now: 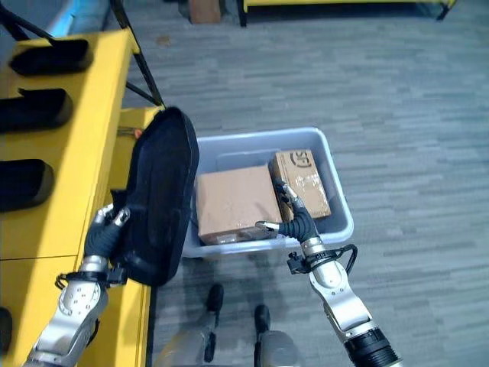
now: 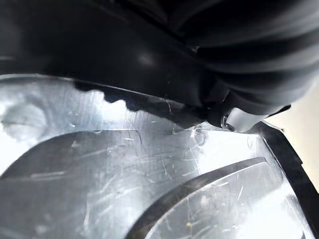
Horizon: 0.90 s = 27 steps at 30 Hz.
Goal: Move parts from the plastic box to the shelf.
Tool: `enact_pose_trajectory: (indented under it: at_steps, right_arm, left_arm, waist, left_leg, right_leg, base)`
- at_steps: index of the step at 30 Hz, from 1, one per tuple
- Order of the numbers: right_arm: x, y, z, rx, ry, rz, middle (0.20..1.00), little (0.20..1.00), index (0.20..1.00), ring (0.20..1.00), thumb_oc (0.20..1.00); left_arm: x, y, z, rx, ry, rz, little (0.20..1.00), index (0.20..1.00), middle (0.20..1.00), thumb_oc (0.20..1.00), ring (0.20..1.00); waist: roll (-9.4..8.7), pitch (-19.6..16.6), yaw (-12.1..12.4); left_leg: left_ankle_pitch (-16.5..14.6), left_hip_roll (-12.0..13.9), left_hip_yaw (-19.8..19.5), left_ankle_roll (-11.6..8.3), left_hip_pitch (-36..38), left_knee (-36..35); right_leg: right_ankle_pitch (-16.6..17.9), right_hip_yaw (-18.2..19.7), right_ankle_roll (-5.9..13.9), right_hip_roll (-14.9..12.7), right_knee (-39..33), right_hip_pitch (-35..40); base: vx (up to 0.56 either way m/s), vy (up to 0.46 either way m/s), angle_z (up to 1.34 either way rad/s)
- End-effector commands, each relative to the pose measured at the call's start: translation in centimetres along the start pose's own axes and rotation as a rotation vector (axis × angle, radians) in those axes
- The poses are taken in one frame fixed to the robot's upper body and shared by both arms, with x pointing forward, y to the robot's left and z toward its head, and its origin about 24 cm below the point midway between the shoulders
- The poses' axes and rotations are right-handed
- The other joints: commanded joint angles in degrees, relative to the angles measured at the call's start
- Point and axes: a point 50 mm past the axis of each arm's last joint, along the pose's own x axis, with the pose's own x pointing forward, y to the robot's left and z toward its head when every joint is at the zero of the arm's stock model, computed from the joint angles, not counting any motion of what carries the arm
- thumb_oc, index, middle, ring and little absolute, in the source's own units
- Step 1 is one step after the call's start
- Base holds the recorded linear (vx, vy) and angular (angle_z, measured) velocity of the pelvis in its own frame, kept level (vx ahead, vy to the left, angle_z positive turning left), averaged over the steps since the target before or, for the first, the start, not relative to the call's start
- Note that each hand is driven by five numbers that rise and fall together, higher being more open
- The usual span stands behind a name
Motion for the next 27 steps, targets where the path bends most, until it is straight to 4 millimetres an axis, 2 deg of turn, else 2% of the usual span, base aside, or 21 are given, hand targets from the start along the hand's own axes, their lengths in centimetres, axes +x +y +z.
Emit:
enact_pose_trajectory:
  at_steps: [1,4,5,6,7,8,9,10,11,13,15,16,18,20,23,25,27]
  right_arm:
    - [0.2,0.5,0.9,0.002,-0.065,0.059,1.000,1.000,1.000,1.000,1.000]
    - [0.2,0.4,0.6,-0.012,-0.051,0.057,1.000,1.000,1.000,1.000,1.000]
    - [0.2,0.3,0.3,-0.018,-0.039,0.055,1.000,1.000,1.000,1.000,1.000]
    - [0.2,0.2,0.1,-0.019,-0.029,0.047,1.000,1.000,1.000,1.000,1.000]
    - [0.2,0.2,0.0,-0.016,-0.020,0.043,1.000,1.000,1.000,1.000,1.000]
    - [0.1,0.1,-0.3,-0.008,-0.006,0.041,1.000,1.000,1.000,1.000,1.000]
    - [-0.1,0.2,-0.4,0.001,0.000,0.046,1.000,1.000,1.000,1.000,1.000]
    - [-0.3,0.1,-0.5,0.005,0.004,0.047,1.000,1.000,1.000,1.000,1.000]
    - [-0.6,0.1,-0.5,0.015,0.008,0.049,1.000,1.000,1.000,1.000,1.000]
    - [-1.0,0.2,-1.0,0.035,0.030,0.039,1.000,1.000,1.000,1.000,1.000]
    - [-1.4,0.2,-1.6,0.055,0.058,0.022,1.000,1.000,1.000,1.000,1.000]
    - [-1.6,0.2,-1.8,0.061,0.071,0.016,1.000,1.000,1.000,1.000,1.000]
    - [-1.8,-0.1,-2.0,0.066,0.083,-0.003,1.000,1.000,1.000,1.000,1.000]
    - [-2.5,-0.4,-2.4,0.072,0.106,-0.026,1.000,1.000,1.000,1.000,1.000]
    - [-2.6,-0.5,-2.8,0.080,0.125,-0.053,1.000,1.000,1.000,1.000,1.000]
    - [-2.4,-0.3,-2.7,0.076,0.120,-0.043,1.000,1.000,1.000,1.000,1.000]
    - [-2.3,-0.2,-2.7,0.074,0.119,-0.036,1.000,1.000,1.000,1.000,1.000]
  left_arm:
    - [0.9,-0.3,2.2,-0.110,-0.122,-0.023,0.200,0.200,0.200,0.200,0.200]
    - [0.7,-1.2,1.6,-0.155,-0.085,-0.062,0.200,0.200,0.200,0.200,0.200]
    - [0.7,-1.6,1.6,-0.161,-0.085,-0.079,0.200,0.200,0.200,0.200,0.200]
    - [0.9,-1.7,1.4,-0.159,-0.080,-0.080,0.200,0.200,0.200,0.200,0.200]
    - [1.1,-1.8,1.5,-0.167,-0.086,-0.078,0.200,0.200,0.200,0.200,0.200]
    - [1.2,-1.7,1.6,-0.176,-0.093,-0.074,0.200,0.200,0.200,0.200,0.200]
    - [1.1,-1.7,1.6,-0.177,-0.092,-0.077,0.200,0.200,0.200,0.200,0.200]
    - [1.1,-1.7,1.6,-0.177,-0.093,-0.075,0.200,0.200,0.200,0.200,0.200]
    - [1.1,-1.9,1.7,-0.181,-0.098,-0.079,0.200,0.200,0.200,0.200,0.200]
    - [1.3,-2.1,2.0,-0.192,-0.108,-0.089,0.200,0.200,0.200,0.200,0.200]
    - [1.6,-2.4,2.2,-0.196,-0.116,-0.104,0.200,0.200,0.200,0.200,0.200]
    - [1.7,-2.5,2.3,-0.199,-0.120,-0.107,0.200,0.200,0.200,0.200,0.200]
    - [1.8,-2.7,2.6,-0.207,-0.132,-0.111,0.200,0.200,0.200,0.200,0.200]
    - [1.6,-2.7,2.4,-0.206,-0.123,-0.113,0.200,0.200,0.200,0.200,0.200]
    - [1.7,-2.7,2.6,-0.196,-0.129,-0.121,0.200,0.200,0.200,0.200,0.200]
    - [1.5,-2.2,2.9,-0.157,-0.145,-0.111,0.200,0.200,0.200,0.200,0.200]
    - [1.5,-2.1,2.9,-0.150,-0.146,-0.107,0.200,0.200,0.200,0.200,0.200]
  waist:
    - [-1.71,-1.58,0.95]
    - [-1.34,-1.44,1.83]
    - [-1.23,-1.30,1.88]
    - [-1.38,-1.08,1.58]
    - [-1.77,-0.99,1.38]
    - [-2.48,-0.99,1.39]
    - [-3.22,-1.06,1.23]
    - [-3.69,-1.24,1.18]
    - [-3.98,-1.27,0.96]
    - [-3.82,-2.25,-0.15]
    - [-2.85,-3.46,-1.84]
    - [-2.27,-3.88,-2.32]
    - [-1.04,-4.41,-3.58]
    - [-0.33,-5.06,-4.22]
    - [-0.45,-4.40,-3.80]
    - [-1.32,-3.68,-2.57]
    - [-1.61,-3.41,-2.25]
  left_leg:
    - [0.76,7.65,3.33,-3.74,-0.55,2.59]
    - [4.39,7.57,1.83,-4.58,-2.05,0.02]
    - [5.47,7.21,3.07,-4.57,-2.96,-0.23]
    - [5.90,7.12,6.01,-4.23,-3.83,-0.03]
    - [4.85,7.11,8.90,-3.40,-3.81,0.87]
    - [2.42,7.11,10.10,-2.67,-3.65,4.16]
    - [-1.05,6.87,10.31,-1.98,-3.00,8.83]
    - [-2.74,6.26,10.00,-1.94,-2.78,12.69]
    - [-4.64,6.58,10.87,-1.73,-2.13,17.44]
    - [-5.87,8.86,13.27,-1.39,1.34,20.41]
    - [-6.59,12.17,15.46,-2.41,6.66,21.28]
    - [-6.78,12.35,15.64,-2.78,8.61,19.74]
    - [-9.11,11.61,15.97,-2.89,11.39,15.92]
    - [-12.13,10.77,17.14,-1.89,12.04,10.80]
    - [-14.32,9.33,17.73,-1.02,12.19,9.22]
    - [-16.34,6.98,16.60,-0.04,10.91,9.20]
    - [-16.69,6.36,16.22,0.25,10.37,9.63]
  right_leg:
    - [-5.89,-3.35,1.03,-0.42,10.06,-5.92]
    - [-5.48,-6.03,0.70,-0.29,8.21,-5.99]
    - [-5.19,-7.44,0.71,-0.74,7.21,-5.72]
    - [-4.74,-8.41,0.68,-1.32,6.50,-5.66]
    - [-4.20,-9.09,0.74,-2.09,5.96,-5.79]
    - [-3.43,-9.55,0.81,-2.99,5.32,-6.11]
    - [-2.77,-10.00,0.63,-3.85,4.87,-6.34]
    - [-2.05,-10.50,0.57,-4.50,4.25,-6.31]
    - [-1.89,-11.47,0.25,-5.18,4.27,-6.17]
    - [-2.19,-13.76,-0.34,-5.80,4.52,-6.15]
    - [-3.92,-15.56,-0.25,-6.10,6.02,-6.21]
    - [-4.32,-16.48,-0.17,-6.38,7.10,-6.59]
    - [-4.50,-17.87,0.49,-7.27,9.79,-7.81]
    - [-4.45,-17.98,1.21,-8.61,11.91,-8.41]
    - [-3.62,-18.96,2.19,-11.12,13.72,-8.54]
    - [-0.58,-20.27,3.98,-13.52,12.41,-8.06]
    - [0.30,-20.59,4.52,-14.19,11.98,-7.82]
  base:
    - [-0.13,-0.151,0.39]
    - [-0.11,-0.110,0.33]
    - [-0.11,-0.077,0.44]
    - [-0.13,-0.059,0.77]
    - [-0.16,-0.058,1.22]
    - [-0.17,-0.080,1.45]
    - [-0.15,-0.084,1.24]
    - [-0.12,-0.080,0.79]
    - [-0.08,-0.048,0.51]
    - [-0.03,-0.006,0.68]
    - [0.06,0.066,0.87]
    - [0.07,0.108,0.73]
    - [0.01,0.169,0.65]
    - [0.06,0.209,0.76]
    - [0.00,0.238,0.69]
    - [-0.05,0.267,0.77]
    - [-0.06,0.161,0.54]
